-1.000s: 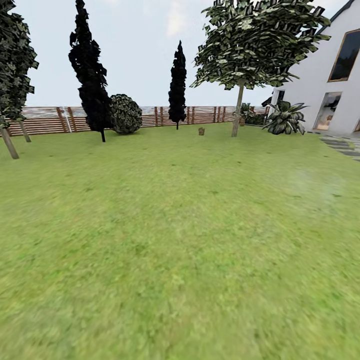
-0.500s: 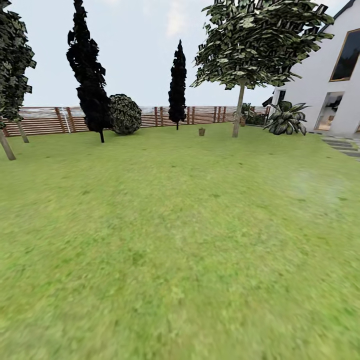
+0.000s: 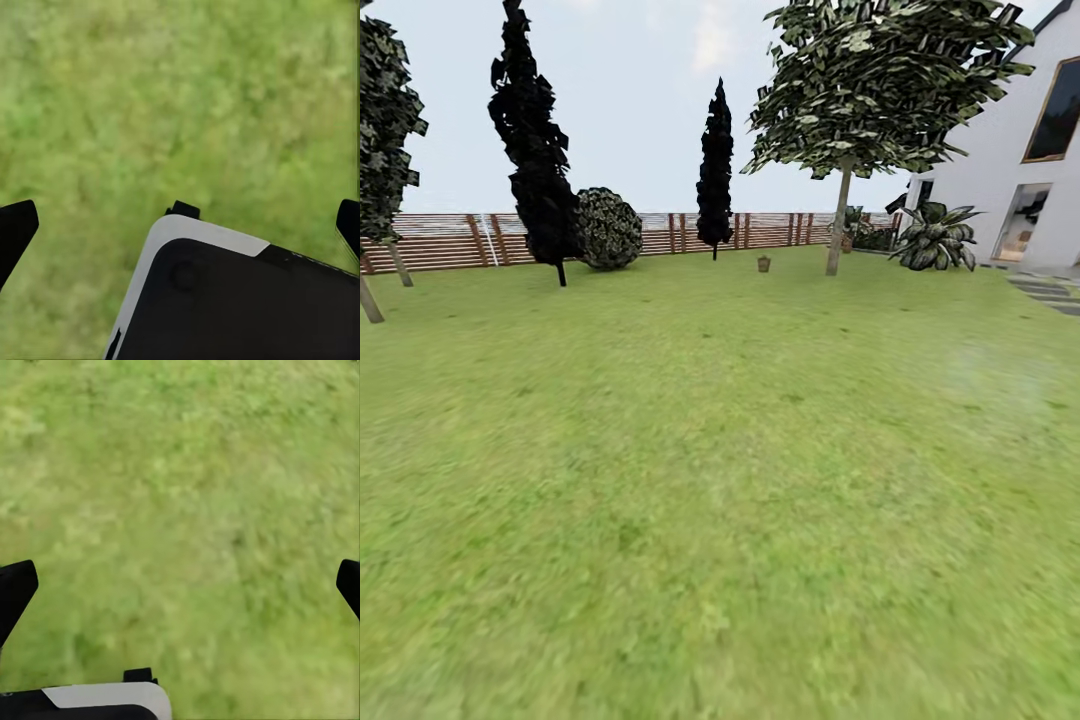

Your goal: Take the three Easter eggs out of the wicker basket on the lawn in the garden, then place them on the lawn next to a single tree (choose any tree) so that all three eggs are next to the same tree and none are left in the basket.

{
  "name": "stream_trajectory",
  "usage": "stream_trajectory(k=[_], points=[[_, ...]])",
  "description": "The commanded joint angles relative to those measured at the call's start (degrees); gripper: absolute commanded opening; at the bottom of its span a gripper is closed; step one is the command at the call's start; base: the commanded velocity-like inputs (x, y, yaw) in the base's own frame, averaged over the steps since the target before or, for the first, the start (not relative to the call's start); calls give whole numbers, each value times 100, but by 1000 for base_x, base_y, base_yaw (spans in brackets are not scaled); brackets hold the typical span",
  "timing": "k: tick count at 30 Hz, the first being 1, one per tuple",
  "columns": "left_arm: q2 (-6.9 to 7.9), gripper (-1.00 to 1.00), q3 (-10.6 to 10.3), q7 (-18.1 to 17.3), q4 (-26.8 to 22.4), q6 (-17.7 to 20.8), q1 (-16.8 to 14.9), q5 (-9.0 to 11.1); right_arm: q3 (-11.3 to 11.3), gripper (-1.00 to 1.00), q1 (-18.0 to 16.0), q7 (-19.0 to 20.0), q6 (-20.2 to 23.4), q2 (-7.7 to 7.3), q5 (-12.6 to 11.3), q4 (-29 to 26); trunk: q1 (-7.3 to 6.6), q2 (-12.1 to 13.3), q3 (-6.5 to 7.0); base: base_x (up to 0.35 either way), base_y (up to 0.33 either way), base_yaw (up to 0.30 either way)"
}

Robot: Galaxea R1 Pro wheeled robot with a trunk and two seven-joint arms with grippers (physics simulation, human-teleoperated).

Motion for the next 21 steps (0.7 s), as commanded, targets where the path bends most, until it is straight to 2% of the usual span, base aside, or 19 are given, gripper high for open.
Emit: stream_trajectory(k=[1, 21], points=[[1, 100, -12, -1, 4, -17, -4, 58, 1, 100, -5, -13, -16, 0, 2, 1, 6, -10, -11, 324, 0, 0], [1, 100, -12, -1, 4, -15, -4, 58, 1, 100, -5, -13, -16, 0, 6, 11, 6, -10, -46, 324, 0, -24]])
